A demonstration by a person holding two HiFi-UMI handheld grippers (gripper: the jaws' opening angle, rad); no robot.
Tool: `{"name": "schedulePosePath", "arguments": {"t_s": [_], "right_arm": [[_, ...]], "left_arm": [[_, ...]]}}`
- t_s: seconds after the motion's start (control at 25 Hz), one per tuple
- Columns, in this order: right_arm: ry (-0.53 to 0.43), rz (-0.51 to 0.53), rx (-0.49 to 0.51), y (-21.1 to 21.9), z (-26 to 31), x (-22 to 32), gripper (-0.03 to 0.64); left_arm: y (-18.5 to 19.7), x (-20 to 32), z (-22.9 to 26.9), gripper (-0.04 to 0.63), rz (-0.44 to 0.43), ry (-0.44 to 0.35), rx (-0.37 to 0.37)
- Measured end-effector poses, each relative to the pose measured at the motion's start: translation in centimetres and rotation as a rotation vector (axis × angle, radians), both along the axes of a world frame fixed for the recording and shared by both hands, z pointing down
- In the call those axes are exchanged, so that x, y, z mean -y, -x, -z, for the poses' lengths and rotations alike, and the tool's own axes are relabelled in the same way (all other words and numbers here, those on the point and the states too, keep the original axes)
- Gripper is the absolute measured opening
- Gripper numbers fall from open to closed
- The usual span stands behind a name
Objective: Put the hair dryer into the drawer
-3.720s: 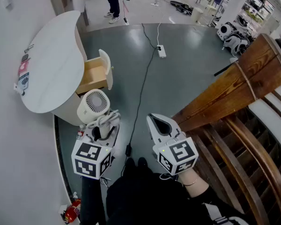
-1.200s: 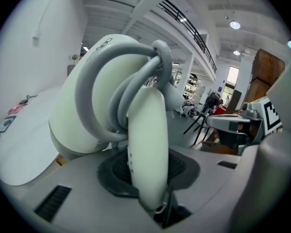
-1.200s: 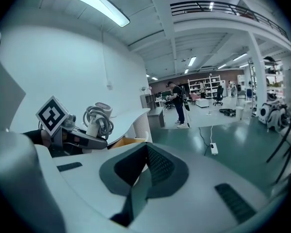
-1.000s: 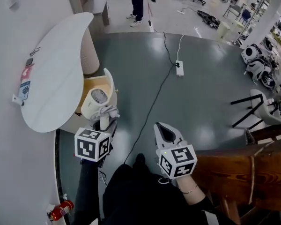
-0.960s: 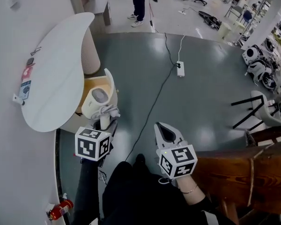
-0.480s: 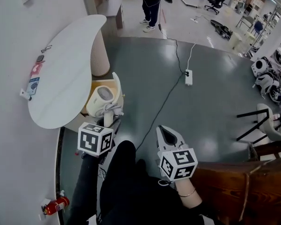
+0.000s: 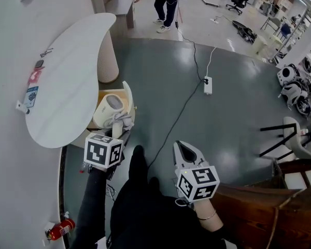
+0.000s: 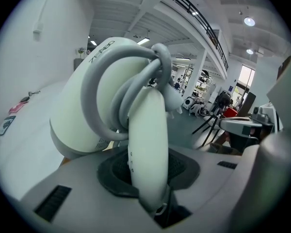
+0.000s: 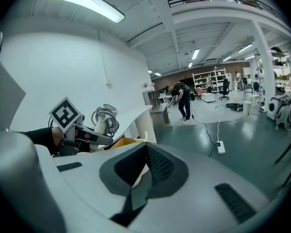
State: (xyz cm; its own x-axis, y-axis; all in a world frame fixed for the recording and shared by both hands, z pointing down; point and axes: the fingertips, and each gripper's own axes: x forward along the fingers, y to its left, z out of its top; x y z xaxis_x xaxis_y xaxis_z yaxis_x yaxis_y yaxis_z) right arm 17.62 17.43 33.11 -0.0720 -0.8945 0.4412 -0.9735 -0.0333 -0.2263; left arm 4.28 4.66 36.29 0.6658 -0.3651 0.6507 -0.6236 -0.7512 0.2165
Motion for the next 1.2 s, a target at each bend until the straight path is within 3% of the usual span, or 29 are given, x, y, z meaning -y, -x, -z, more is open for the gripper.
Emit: {"name": "schedulePosePath", "arguments": {"t_s": [0.44,0.64,1.2], "right_arm": [[0.11,0.005,0.004,-0.7,-3.2,9.4,0.002],[0.144,0.051,-0.002,-0.1,-4.3,14.3,0.002],[0.259,0.161,-0.008,2.4,-7.6,22.4,0.002]], "left_arm": [[-0.8,8.6,-6.7,0.114,0.01,0.166,0.022],[-1.3,12.1,-9.2,0.112,0.008,0.202,0.026],[-0.5,15.9,-15.0,0.112,0.063,0.384,0.021]]}}
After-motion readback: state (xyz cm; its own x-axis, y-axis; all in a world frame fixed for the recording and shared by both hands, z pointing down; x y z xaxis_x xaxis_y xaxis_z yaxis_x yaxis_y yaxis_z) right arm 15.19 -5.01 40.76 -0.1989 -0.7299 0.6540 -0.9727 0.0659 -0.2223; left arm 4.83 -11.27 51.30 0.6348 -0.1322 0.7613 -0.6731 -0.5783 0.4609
